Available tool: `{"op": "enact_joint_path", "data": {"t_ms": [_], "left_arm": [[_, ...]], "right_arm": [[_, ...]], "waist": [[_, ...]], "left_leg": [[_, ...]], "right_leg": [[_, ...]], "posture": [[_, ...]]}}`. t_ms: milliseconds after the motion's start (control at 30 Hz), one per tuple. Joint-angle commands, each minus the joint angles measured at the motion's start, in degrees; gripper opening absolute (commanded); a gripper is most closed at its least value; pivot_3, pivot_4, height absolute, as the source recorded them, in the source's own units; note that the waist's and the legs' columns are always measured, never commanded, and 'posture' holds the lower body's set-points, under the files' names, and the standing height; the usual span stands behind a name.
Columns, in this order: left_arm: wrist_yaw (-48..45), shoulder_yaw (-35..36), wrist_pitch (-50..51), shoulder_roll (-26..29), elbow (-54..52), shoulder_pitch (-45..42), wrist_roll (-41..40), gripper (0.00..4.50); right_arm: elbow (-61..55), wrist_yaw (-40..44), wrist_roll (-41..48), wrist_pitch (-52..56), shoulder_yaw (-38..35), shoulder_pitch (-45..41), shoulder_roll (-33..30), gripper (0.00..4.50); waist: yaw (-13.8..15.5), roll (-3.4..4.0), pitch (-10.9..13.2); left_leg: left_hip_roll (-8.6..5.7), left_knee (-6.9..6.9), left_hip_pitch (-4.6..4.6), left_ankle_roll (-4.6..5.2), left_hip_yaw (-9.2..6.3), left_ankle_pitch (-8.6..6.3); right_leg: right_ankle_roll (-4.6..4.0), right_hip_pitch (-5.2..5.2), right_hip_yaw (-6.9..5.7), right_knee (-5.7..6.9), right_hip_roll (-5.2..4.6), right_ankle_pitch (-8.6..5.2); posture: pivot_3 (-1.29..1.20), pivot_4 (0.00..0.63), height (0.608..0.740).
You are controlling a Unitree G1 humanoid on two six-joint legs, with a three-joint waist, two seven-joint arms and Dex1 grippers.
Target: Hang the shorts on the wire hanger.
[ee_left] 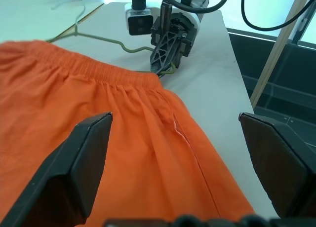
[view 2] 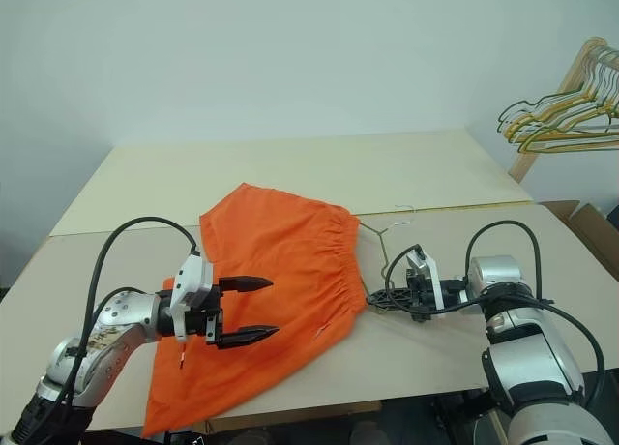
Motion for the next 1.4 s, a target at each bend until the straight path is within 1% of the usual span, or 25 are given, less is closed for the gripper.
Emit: {"op": "enact_joint_path", "data": {"t_ms": [33,200,333,467,533,633,700,833,933,1000,1133,1233,1300,1400], "left_arm": [[0.0,0.4,-0.9,0.4,-1.5,-0.3,-0.2,4.45],[-0.3,0.8,-0.8,0.9,-0.9,-2.2,-0.2,4.45],[1.8,0.9,-2.2,-0.4,0.9,-6.7,1.6,4.45],[7.0,1.8,-4.0,-2.5,5.5,-15.7,5.4,4.45],[9.0,3.6,-5.2,-3.5,9.3,-21.8,6.0,4.45],[8.6,6.0,-6.7,-2.9,16.0,-31.1,5.6,4.45],[5.9,5.9,-8.5,-1.4,20.8,-35.7,6.5,4.45],[-2.3,2.8,-14.3,1.9,33.3,-45.4,10.7,4.45],[-11.4,0.4,-18.4,3.4,40.8,-50.6,12.2,4.45],[-19.7,-2.1,-22.9,5.0,46.4,-53.9,14.1,4.45],[-28.6,-5.5,-27.2,5.1,58.3,-60.8,16.8,4.45],[-31.4,-9.8,-30.3,6.0,63.4,-63.8,16.6,4.45],[-31.4,-11.7,-33.2,5.7,67.5,-65.8,18.5,4.45],[-31.4,-16.8,-36.4,6.0,72.4,-68.5,19.8,4.45]], "right_arm": [[-9.9,-6.4,-2.1,-5.2,-3.2,2.0,-0.3,0.0],[-26.6,-11.7,-3.3,-9.6,-5.2,6.2,-1.4,0.0],[-34.6,-16.1,-4.5,-12.0,-6.0,6.7,-1.6,0.0],[-41.8,-17.3,-6.3,-16.3,-4.6,7.8,-2.4,0.0],[-43.5,-18.4,-6.5,-16.3,-4.4,7.5,-1.9,0.0],[-46.6,-20.1,-8.9,-19.2,-2.2,8.3,-1.7,0.0],[-48.0,-21.0,-10.4,-21.2,-1.0,8.8,-1.5,0.0],[-50.5,-21.8,-12.2,-22.8,1.5,9.3,-0.9,0.0],[-51.8,-22.4,-14.6,-25.1,3.6,9.5,-0.9,0.0],[-52.3,-22.8,-15.2,-25.7,4.1,9.2,-0.5,0.0],[-52.8,-23.4,-16.7,-26.2,5.0,8.2,0.4,0.0],[-52.8,-24.0,-17.2,-26.4,5.3,7.4,1.1,0.0],[-53.3,-24.2,-17.9,-26.9,5.6,7.1,1.4,0.0],[-54.2,-24.4,-18.1,-26.2,5.9,6.8,2.1,0.0]], "waist": [[0.0,0.0,0.0],[0.0,0.01,0.0],[-0.2,0.01,0.0],[0.2,0.0,0.0],[0.2,-0.02,0.0],[0.2,-0.05,0.0],[0.0,-0.05,0.0],[-0.6,-0.05,0.0],[-0.6,-0.05,0.0],[-0.6,-0.06,0.0],[-0.7,-0.06,0.0],[-0.7,-0.08,0.0],[-0.7,-0.08,0.0],[-0.8,-0.1,0.0]], "left_leg": [[0.0,-0.01,0.0,0.0,0.0,0.0],[0.0,0.0,-0.04,0.01,0.0,0.0],[-0.01,0.01,-0.03,0.36,-0.01,-0.2],[-0.03,0.01,-0.04,0.32,-0.04,-0.18],[-0.04,0.01,-0.05,0.03,-0.03,-0.01],[-0.04,0.03,-0.09,-0.05,-0.03,0.04],[-0.05,0.02,-0.1,-0.05,-0.02,0.04],[-0.07,-0.02,-0.09,-0.05,0.01,0.04],[-0.09,0.01,-0.09,-0.04,0.01,0.05],[-0.09,0.0,-0.1,-0.04,0.01,0.05],[-0.09,0.01,-0.11,-0.03,0.02,0.05],[-0.08,0.06,-0.13,0.0,0.01,0.04],[-0.08,0.1,-0.13,0.03,0.0,0.02],[-0.08,0.13,-0.15,0.07,-0.02,0.0]], "right_leg": [[0.0,-0.01,0.0,0.01,0.0,0.0],[0.0,-0.07,0.02,0.04,-0.01,0.0],[0.0,-0.06,0.02,0.07,-0.01,0.0],[0.01,-0.05,-0.01,0.04,-0.01,0.0],[0.01,-0.05,-0.02,-0.01,0.0,0.01],[0.03,-0.05,-0.03,-0.07,0.0,0.04],[0.04,-0.05,-0.03,-0.08,0.0,0.04],[0.04,-0.05,-0.03,-0.07,0.0,0.04],[0.06,-0.04,-0.04,-0.06,0.01,0.05],[0.06,-0.04,-0.05,-0.06,0.01,0.05],[0.06,-0.03,-0.07,-0.03,0.04,0.05],[0.07,-0.02,-0.07,0.09,0.05,0.05],[0.07,-0.03,-0.07,0.21,0.04,0.05],[0.08,-0.06,-0.07,0.27,0.05,0.04]], "posture": [[0.04,0.0,0.74],[0.03,0.0,0.74],[0.03,0.0,0.74],[0.03,0.0,0.74],[0.03,0.0,0.74],[0.04,0.0,0.74],[0.04,0.0,0.74],[0.04,0.0,0.74],[0.04,0.0,0.74],[0.04,0.0,0.74],[0.03,0.0,0.74],[0.03,0.0,0.74],[0.03,0.0,0.74],[0.02,0.0,0.74]]}}
